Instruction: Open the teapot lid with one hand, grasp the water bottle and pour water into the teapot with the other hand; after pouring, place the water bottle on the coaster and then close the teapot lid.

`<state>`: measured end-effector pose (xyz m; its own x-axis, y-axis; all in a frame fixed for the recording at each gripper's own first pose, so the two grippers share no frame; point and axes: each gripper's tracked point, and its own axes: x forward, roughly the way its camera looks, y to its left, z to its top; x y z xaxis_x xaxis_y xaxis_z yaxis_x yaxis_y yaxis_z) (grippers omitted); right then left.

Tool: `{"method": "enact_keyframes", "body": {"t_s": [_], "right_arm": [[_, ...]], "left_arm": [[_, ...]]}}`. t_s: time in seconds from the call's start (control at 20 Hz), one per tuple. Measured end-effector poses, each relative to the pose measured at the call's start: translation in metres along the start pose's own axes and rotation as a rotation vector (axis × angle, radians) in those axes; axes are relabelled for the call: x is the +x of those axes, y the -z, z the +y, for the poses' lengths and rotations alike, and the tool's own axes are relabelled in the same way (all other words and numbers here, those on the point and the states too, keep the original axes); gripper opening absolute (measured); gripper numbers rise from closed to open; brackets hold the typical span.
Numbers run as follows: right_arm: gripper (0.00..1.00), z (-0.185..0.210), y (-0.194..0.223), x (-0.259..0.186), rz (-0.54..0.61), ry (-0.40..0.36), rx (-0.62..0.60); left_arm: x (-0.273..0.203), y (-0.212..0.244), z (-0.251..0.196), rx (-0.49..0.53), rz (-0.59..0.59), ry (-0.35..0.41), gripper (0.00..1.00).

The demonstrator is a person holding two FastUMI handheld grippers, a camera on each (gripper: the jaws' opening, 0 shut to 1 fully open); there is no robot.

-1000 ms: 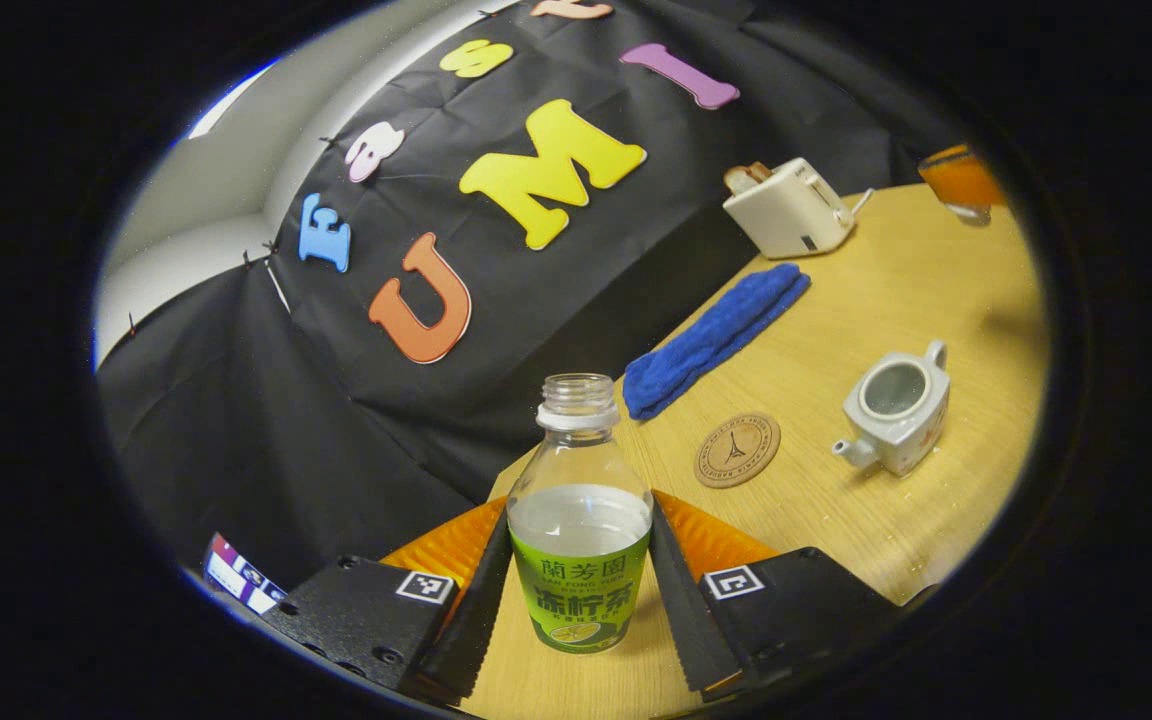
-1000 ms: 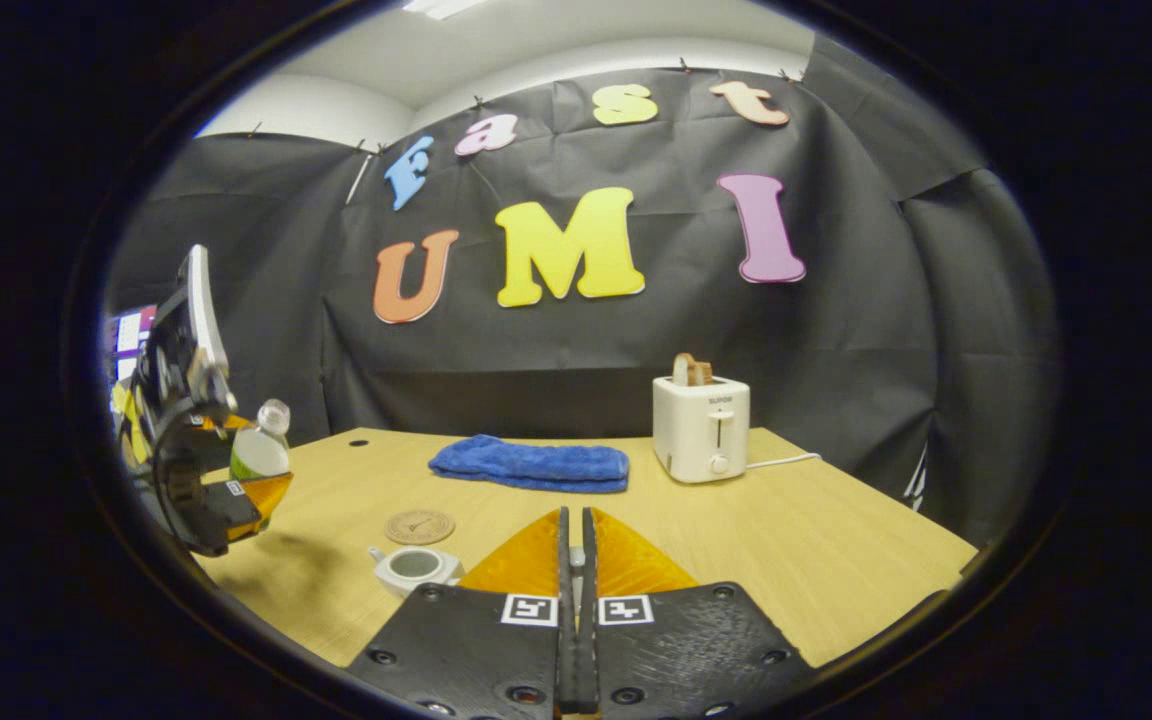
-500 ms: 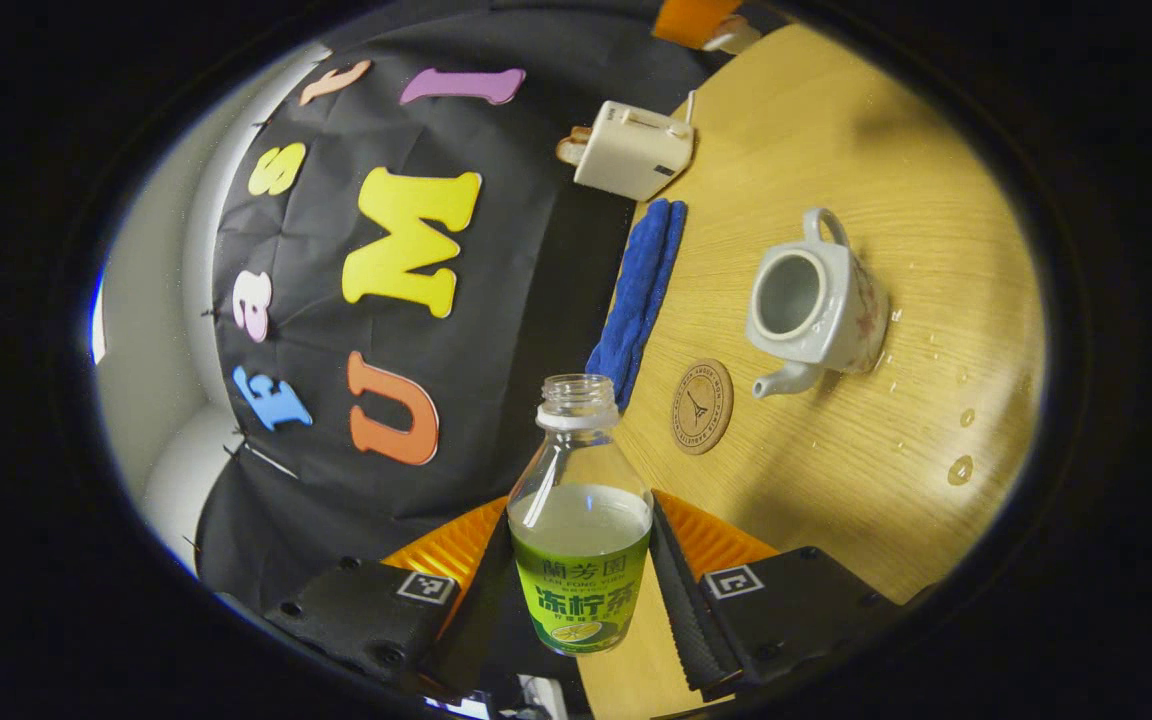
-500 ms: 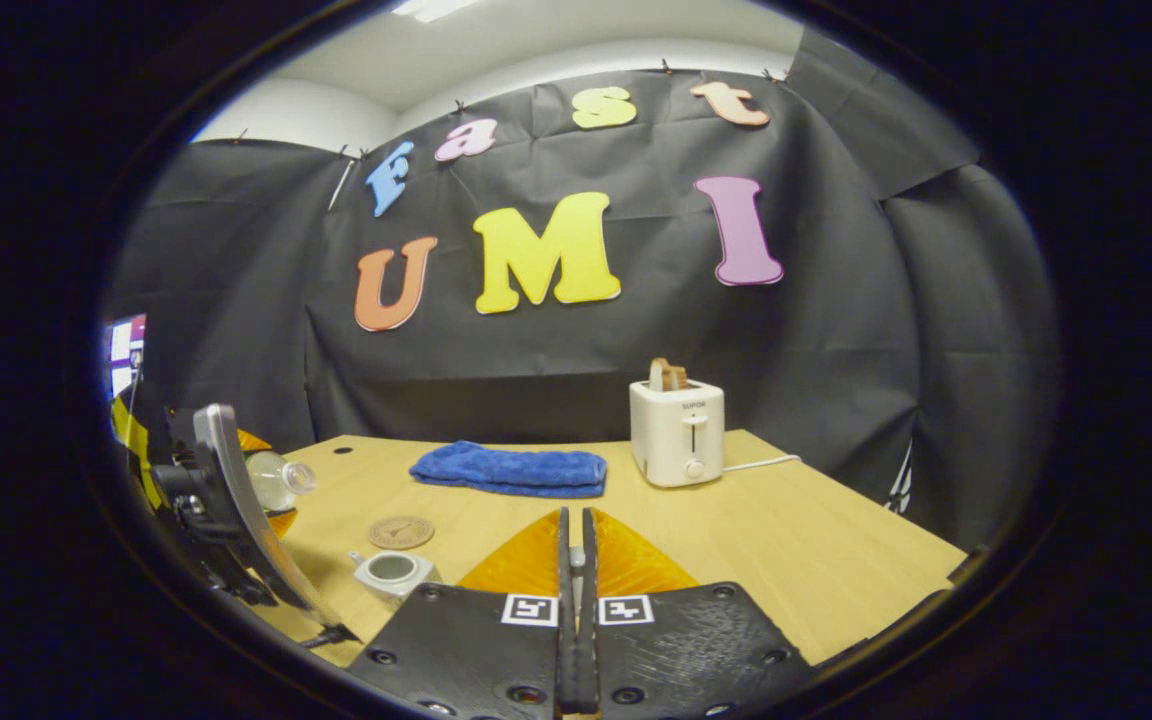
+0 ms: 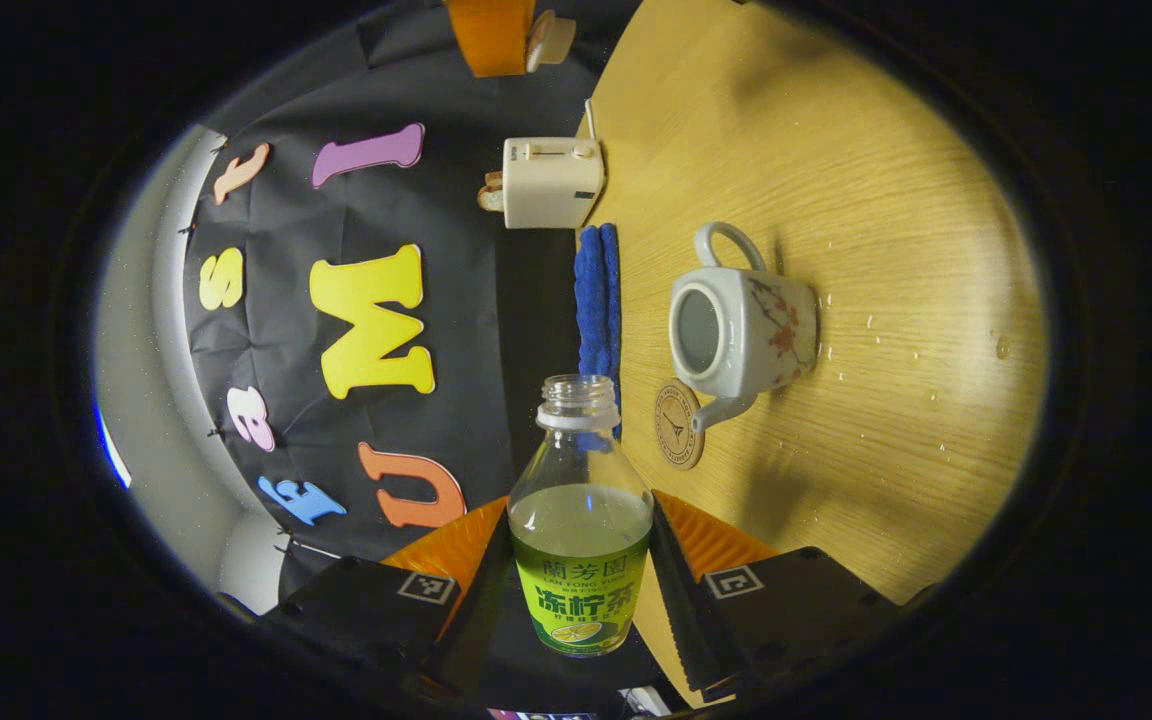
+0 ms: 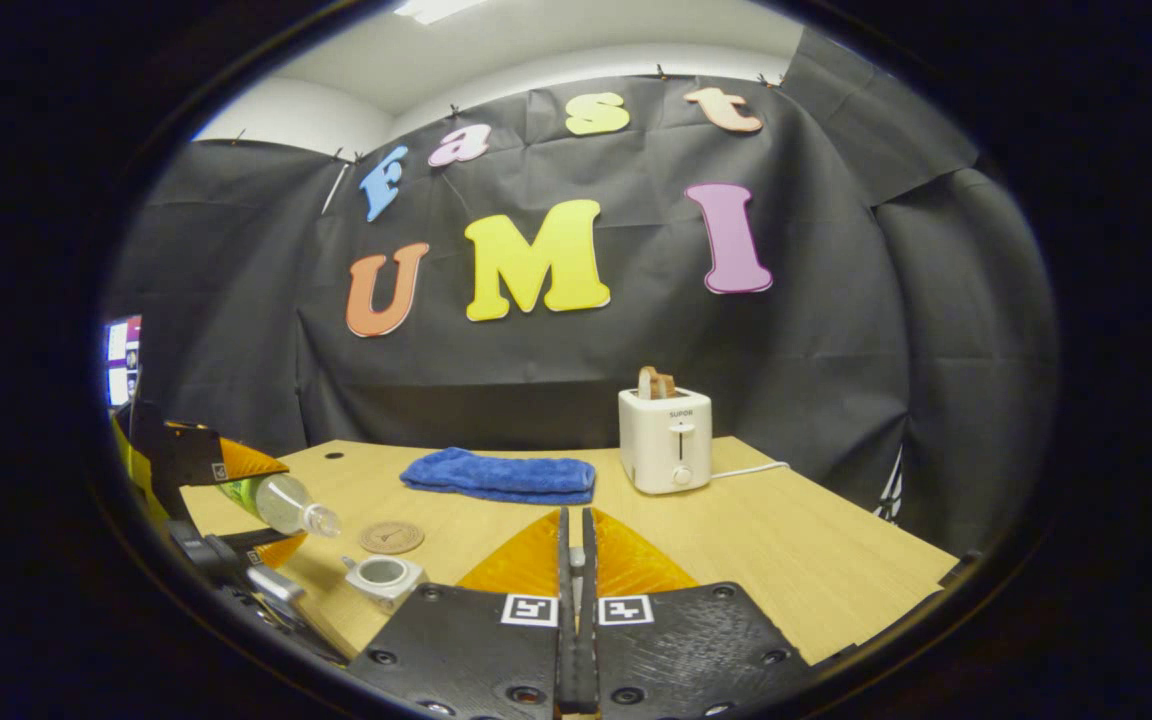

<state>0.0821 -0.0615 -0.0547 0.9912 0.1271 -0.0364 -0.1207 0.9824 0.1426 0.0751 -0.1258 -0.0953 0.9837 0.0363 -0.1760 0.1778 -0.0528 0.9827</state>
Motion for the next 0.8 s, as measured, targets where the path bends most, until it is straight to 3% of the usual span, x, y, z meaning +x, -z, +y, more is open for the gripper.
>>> {"method": "enact_keyframes", "body": {"t_s": [0.15, 0.8], "right_arm": [[0.0, -0.007, -0.005, -0.001, -0.025, 0.021, 0.004], [0.0, -0.007, -0.011, -0.005, -0.04, 0.013, 0.026]], "left_arm": [[-0.004, -0.012, -0.001, 0.109, -0.007, -0.025, 0.75], [0.012, -0.008, -0.004, 0.272, 0.072, 0.011, 0.75]]}}
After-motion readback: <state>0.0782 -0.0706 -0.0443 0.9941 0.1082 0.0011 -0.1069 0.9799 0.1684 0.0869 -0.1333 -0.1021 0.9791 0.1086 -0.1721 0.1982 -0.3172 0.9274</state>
